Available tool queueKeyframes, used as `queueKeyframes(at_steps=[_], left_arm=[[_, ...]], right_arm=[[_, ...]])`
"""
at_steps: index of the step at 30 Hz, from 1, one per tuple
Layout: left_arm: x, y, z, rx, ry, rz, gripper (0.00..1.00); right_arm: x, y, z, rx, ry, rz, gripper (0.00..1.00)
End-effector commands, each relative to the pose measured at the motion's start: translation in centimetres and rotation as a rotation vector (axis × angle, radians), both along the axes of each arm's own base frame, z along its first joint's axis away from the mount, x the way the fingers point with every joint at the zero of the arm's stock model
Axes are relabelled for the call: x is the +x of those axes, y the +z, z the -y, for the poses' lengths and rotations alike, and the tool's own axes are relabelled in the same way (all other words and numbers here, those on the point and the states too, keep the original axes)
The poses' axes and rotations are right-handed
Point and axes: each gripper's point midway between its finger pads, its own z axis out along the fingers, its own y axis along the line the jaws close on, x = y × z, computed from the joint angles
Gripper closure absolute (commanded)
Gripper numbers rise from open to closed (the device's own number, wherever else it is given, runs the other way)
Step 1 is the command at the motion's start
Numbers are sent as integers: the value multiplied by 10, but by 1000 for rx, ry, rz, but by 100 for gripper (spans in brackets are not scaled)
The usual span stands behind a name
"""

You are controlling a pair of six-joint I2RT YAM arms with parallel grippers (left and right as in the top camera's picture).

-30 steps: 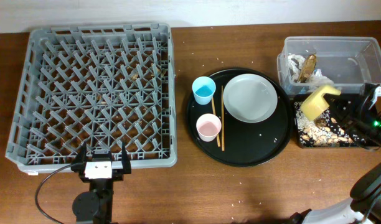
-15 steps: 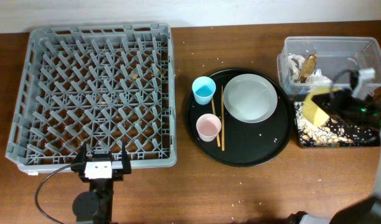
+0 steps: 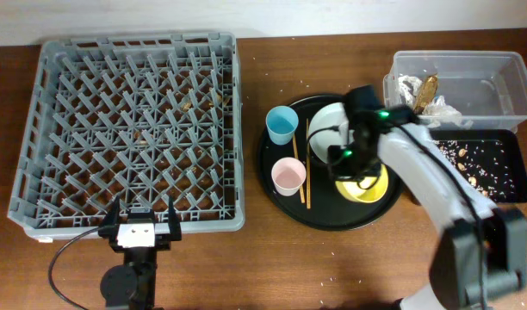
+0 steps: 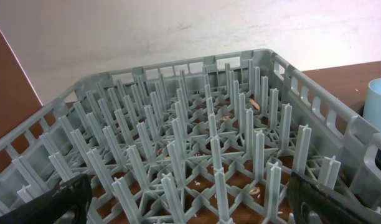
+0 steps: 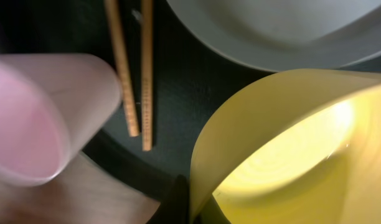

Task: Sort waste into correct bins and load items into the dishwasher rack
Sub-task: 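Return the yellow bowl with the right gripper onto the black round tray, then grasp the pink cup with the right gripper and lift it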

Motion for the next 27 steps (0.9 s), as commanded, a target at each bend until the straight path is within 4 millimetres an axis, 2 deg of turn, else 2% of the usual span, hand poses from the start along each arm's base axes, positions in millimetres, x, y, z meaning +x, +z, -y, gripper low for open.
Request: queueKeyframes(at_steps=[1,4,5,6,7,8,10,11,14,16,18,22,25,27], left_arm=[[0,-2,2,19,-12,-3,1],[0,-2,2,19,-12,-3,1],[0,-2,2,19,-12,-3,1],[0,-2,2,19,-12,-3,1],[0,-2,2,19,-12,-3,1],[0,-2,2,19,-12,-3,1],[0,-2,2,19,-12,-3,1],[0,-2,2,19,-12,-3,1],[0,-2,2,19,-12,-3,1],[0,-2,2,19,-12,-3,1],[0,-2,2,19,-12,-3,1],[0,-2,2,19,-12,-3,1],[0,-2,2,19,-12,-3,1],[0,-2,2,19,-12,-3,1]], right_arm=[[-7,-27,-5,-60,-1,-87,96],[-14,-34,-7,-75,2,-127,95],[-15,-34,-7,-75,1,-132,91],[-17,-34,-7,-78,2,-138,69],[-18,-33,-6,-79,2,-145,58],[-20,-33,-6,-81,2,-152,54],[-20,-31,-5,-82,0,-155,53],[-17,-24,-6,-79,0,-146,53],[3,14,-12,-56,-1,-73,53],[23,52,-21,-19,1,11,51],[33,65,-39,50,12,56,48],[28,36,-62,50,54,49,46],[22,7,-65,34,50,37,46],[19,-10,-64,33,50,36,50]])
